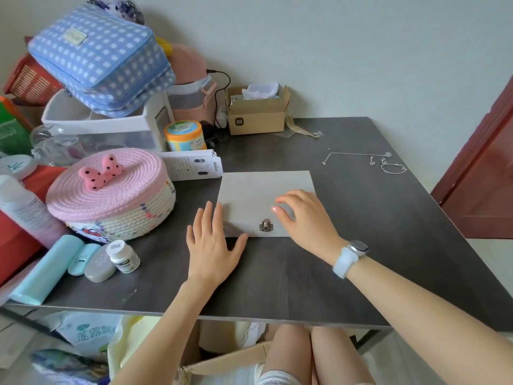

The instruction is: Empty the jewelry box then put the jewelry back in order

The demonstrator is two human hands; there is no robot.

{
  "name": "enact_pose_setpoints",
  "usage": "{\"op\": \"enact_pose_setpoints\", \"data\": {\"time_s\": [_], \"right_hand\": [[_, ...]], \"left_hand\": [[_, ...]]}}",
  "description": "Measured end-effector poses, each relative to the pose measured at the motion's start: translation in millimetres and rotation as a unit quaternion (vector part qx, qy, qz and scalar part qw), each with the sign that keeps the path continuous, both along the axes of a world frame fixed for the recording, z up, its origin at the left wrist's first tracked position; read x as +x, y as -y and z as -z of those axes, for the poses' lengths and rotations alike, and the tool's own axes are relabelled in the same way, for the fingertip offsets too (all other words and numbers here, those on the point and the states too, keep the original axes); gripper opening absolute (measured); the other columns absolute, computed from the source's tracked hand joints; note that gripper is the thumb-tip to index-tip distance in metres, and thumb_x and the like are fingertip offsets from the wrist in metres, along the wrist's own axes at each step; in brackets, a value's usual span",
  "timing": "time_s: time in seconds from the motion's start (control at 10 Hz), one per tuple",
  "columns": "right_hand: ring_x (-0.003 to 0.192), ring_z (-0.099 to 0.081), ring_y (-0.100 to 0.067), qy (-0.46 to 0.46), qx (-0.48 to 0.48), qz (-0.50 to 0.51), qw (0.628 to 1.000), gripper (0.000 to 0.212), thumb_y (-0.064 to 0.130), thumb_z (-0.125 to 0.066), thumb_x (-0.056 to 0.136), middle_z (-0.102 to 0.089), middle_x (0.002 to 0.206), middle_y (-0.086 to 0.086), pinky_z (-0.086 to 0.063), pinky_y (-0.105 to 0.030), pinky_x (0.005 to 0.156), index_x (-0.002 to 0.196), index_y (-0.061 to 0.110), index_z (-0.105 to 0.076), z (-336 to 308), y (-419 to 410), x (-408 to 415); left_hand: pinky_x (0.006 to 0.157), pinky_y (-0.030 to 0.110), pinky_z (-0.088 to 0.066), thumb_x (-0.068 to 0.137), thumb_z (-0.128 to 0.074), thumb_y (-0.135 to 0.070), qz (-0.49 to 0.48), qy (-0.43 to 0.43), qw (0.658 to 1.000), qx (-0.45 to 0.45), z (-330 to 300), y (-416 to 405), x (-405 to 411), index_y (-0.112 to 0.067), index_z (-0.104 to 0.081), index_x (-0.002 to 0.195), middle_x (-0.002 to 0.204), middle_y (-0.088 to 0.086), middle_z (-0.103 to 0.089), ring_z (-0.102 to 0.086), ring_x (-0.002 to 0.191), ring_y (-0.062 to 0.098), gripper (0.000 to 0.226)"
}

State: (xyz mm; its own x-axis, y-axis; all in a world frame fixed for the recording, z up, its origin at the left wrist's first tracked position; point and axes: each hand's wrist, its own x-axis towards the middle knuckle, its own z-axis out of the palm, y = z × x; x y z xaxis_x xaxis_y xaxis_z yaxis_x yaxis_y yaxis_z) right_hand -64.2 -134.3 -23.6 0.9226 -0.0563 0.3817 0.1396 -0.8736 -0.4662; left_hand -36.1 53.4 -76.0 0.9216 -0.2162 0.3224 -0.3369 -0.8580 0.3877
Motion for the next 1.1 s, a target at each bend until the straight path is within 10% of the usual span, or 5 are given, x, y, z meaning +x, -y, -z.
{"op": "enact_pose_setpoints", "data": {"time_s": [0.3, 0.8, 1.1], "right_hand": [[0.142, -0.003, -0.016, -0.178, -0.055, 0.023, 0.982, 0.055, 0.048, -0.044, 0.089, -0.018, 0.153, 0.001, 0.003, -0.046, 0.114, 0.137, 0.025, -0.034, 6.7, -19.3, 16.4], [0.139, -0.022, -0.02, -0.005, -0.127, 0.061, 0.99, 0.058, 0.037, -0.064, 0.079, -0.033, 0.148, 0.001, -0.002, -0.034, 0.105, 0.131, 0.023, -0.041, 33.6, -25.7, 5.5], [0.14, -0.016, -0.02, -0.073, -0.16, 0.051, 0.983, 0.066, 0.045, -0.059, 0.081, -0.025, 0.15, 0.0, -0.007, -0.038, 0.11, 0.136, 0.024, -0.031, 22.6, -13.6, 29.3]], "left_hand": [[0.114, 0.049, -0.009, 0.078, -0.058, -0.056, -0.027, -0.023, 0.998, -0.051, 0.2, -0.6, -0.9, -0.016, -0.001, 0.147, 0.156, 0.004, -0.005, -0.009, 0.143, 0.021, 0.098], [0.114, 0.053, -0.006, 0.072, -0.059, -0.064, -0.063, -0.059, 0.996, -0.029, -0.6, 0.5, 1.3, -0.015, 0.013, 0.145, 0.155, 0.004, -0.009, -0.007, 0.143, 0.021, 0.114], [0.114, 0.052, 0.001, 0.078, -0.018, -0.077, -0.086, -0.14, 0.975, 0.147, -5.6, 2.7, -1.0, -0.012, -0.005, 0.147, 0.157, 0.006, -0.001, 0.006, 0.143, 0.025, 0.095]]}}
